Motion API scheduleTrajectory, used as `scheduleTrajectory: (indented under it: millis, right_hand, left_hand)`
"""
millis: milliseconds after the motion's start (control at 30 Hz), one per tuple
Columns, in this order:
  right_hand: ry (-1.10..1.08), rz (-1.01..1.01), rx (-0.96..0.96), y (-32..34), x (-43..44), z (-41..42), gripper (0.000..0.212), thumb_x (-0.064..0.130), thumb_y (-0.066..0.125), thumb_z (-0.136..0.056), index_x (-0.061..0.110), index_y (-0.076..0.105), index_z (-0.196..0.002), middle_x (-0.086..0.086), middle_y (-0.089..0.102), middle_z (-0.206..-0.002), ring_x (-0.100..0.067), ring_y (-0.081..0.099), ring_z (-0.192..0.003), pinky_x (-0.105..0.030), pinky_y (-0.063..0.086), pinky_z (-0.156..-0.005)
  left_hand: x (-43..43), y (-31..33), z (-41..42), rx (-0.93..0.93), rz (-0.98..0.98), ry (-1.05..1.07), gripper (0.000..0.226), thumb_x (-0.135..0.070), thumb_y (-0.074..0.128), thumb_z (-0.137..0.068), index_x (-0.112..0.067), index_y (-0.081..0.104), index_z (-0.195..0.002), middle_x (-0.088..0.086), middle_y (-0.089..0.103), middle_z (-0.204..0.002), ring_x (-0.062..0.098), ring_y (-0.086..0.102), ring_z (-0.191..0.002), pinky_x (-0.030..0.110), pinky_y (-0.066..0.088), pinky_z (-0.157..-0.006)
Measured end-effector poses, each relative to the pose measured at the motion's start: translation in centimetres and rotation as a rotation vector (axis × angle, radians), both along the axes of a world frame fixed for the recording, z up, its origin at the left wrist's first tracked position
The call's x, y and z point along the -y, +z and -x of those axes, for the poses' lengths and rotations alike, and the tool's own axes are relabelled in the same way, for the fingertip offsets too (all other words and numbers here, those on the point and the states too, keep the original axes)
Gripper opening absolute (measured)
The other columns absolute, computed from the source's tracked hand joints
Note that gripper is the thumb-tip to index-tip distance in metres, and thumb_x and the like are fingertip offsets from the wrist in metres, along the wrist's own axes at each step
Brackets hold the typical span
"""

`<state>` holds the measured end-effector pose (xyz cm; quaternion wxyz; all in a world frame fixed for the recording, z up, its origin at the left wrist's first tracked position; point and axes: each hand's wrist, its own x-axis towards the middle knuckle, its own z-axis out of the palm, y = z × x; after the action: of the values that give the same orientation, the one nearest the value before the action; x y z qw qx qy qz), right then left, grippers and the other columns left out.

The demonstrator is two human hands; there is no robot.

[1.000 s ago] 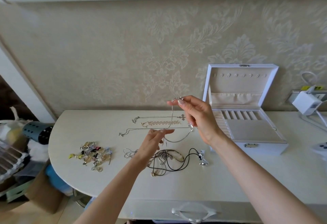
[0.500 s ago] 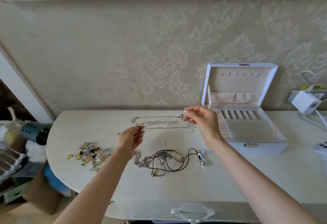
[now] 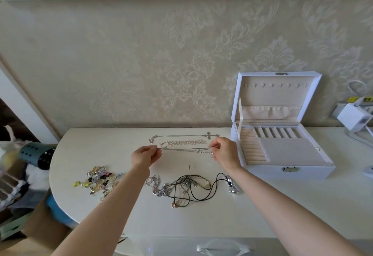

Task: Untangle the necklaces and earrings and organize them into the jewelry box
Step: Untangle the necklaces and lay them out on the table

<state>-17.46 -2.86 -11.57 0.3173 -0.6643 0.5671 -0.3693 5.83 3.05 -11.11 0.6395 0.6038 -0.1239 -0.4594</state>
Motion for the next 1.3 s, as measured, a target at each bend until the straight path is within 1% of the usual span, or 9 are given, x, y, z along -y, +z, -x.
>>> scheduleTrajectory:
  millis: [133, 300, 433, 567, 700, 833, 933, 1133, 1300]
  right_hand:
    - [0.016, 0.064, -0.319, -1.1, 0.4, -0.7, 0.012, 0.004, 0.058, -0.084, 0.012, 0.067, -0.081, -0.002, 0.066, -0.089, -0.019, 0.062, -0.082, -0.029, 0.048, -0.068]
    - [0.03, 0.064, -0.431, -1.7, 0.1, -0.5, 0.013, 0.007, 0.056, -0.086, 0.012, 0.067, -0.087, -0.004, 0.06, -0.097, -0.021, 0.059, -0.091, -0.028, 0.045, -0.071]
    - [0.098, 0.222, -0.412, -1.4, -1.4, 0.2, 0.015, 0.008, 0.062, -0.085, 0.013, 0.069, -0.096, -0.003, 0.062, -0.096, -0.018, 0.055, -0.091, -0.025, 0.041, -0.082]
    - [0.28, 0.153, -0.412, -0.4, -4.5, 0.2, 0.007, 0.017, 0.065, -0.082, 0.021, 0.07, -0.085, 0.01, 0.057, -0.081, -0.007, 0.049, -0.076, -0.023, 0.036, -0.072]
    - [0.338, 0.078, -0.489, -0.5, -6.7, 0.5, 0.011, 0.025, 0.069, -0.079, 0.025, 0.064, -0.088, 0.012, 0.053, -0.081, -0.009, 0.051, -0.079, -0.024, 0.034, -0.07]
    - [0.31, 0.0, -0.508, -0.7, -7.2, 1.8, 0.018, 0.021, 0.071, -0.076, 0.025, 0.06, -0.089, 0.011, 0.053, -0.084, -0.01, 0.051, -0.082, -0.022, 0.032, -0.068]
    - [0.287, -0.035, -0.51, -0.8, -7.2, 3.0, 0.015, 0.018, 0.071, -0.076, 0.025, 0.062, -0.087, 0.01, 0.055, -0.085, -0.011, 0.054, -0.085, -0.022, 0.035, -0.067]
    - [0.276, -0.041, -0.518, -0.6, -7.4, 4.1, 0.013, 0.015, 0.073, -0.076, 0.025, 0.067, -0.082, 0.007, 0.055, -0.086, -0.011, 0.055, -0.085, -0.024, 0.042, -0.07]
    - [0.36, 0.136, -0.456, 0.4, -8.4, 2.5, 0.015, 0.008, 0.066, -0.08, 0.023, 0.069, -0.082, 0.008, 0.056, -0.084, -0.008, 0.05, -0.079, -0.024, 0.038, -0.077]
  left_hand:
    - [0.4, -0.9, 0.2, 0.481, -0.238, -0.038, 0.007, -0.001, 0.062, -0.085, -0.006, 0.06, -0.08, 0.01, 0.062, -0.065, 0.007, 0.057, -0.039, 0.013, 0.044, -0.038]
    - [0.6, -1.2, -0.4, 0.945, -0.389, -0.199, 0.013, -0.017, 0.066, -0.083, -0.013, 0.066, -0.096, 0.01, 0.06, -0.107, 0.022, 0.054, -0.082, 0.029, 0.045, -0.076]
    - [-1.4, -0.3, 0.6, 1.11, -0.261, -0.223, 0.017, -0.018, 0.065, -0.085, -0.014, 0.062, -0.101, 0.003, 0.051, -0.11, 0.022, 0.058, -0.087, 0.029, 0.044, -0.079]
    - [-4.3, -0.2, 2.8, 1.102, 0.059, -0.569, 0.009, -0.016, 0.067, -0.084, -0.021, 0.062, -0.089, -0.008, 0.063, -0.084, 0.009, 0.057, -0.073, 0.024, 0.047, -0.067]
    - [-6.0, -2.1, 4.0, 1.245, 0.083, -0.811, 0.013, -0.028, 0.072, -0.078, -0.026, 0.067, -0.09, -0.015, 0.049, -0.091, 0.007, 0.047, -0.09, 0.02, 0.038, -0.076]
    - [-7.6, -3.8, 3.8, 1.255, 0.106, -0.757, 0.019, -0.021, 0.078, -0.072, -0.03, 0.061, -0.072, -0.015, 0.049, -0.096, 0.012, 0.048, -0.096, 0.021, 0.036, -0.084]
    - [-8.6, -3.9, 3.6, 1.206, 0.112, -0.73, 0.036, -0.021, 0.078, -0.07, -0.042, 0.05, -0.074, -0.018, 0.05, -0.102, 0.01, 0.049, -0.101, 0.011, 0.033, -0.088]
    - [-9.4, -4.3, 3.3, 1.156, 0.119, -0.786, 0.045, -0.057, 0.065, -0.05, -0.045, 0.046, -0.089, -0.019, 0.047, -0.107, 0.008, 0.047, -0.103, 0.025, 0.042, -0.092]
    - [-9.8, -4.0, 4.0, 1.144, 0.211, -0.653, 0.023, -0.047, 0.056, -0.068, -0.032, 0.056, -0.086, -0.016, 0.051, -0.102, 0.004, 0.047, -0.101, 0.029, 0.045, -0.088]
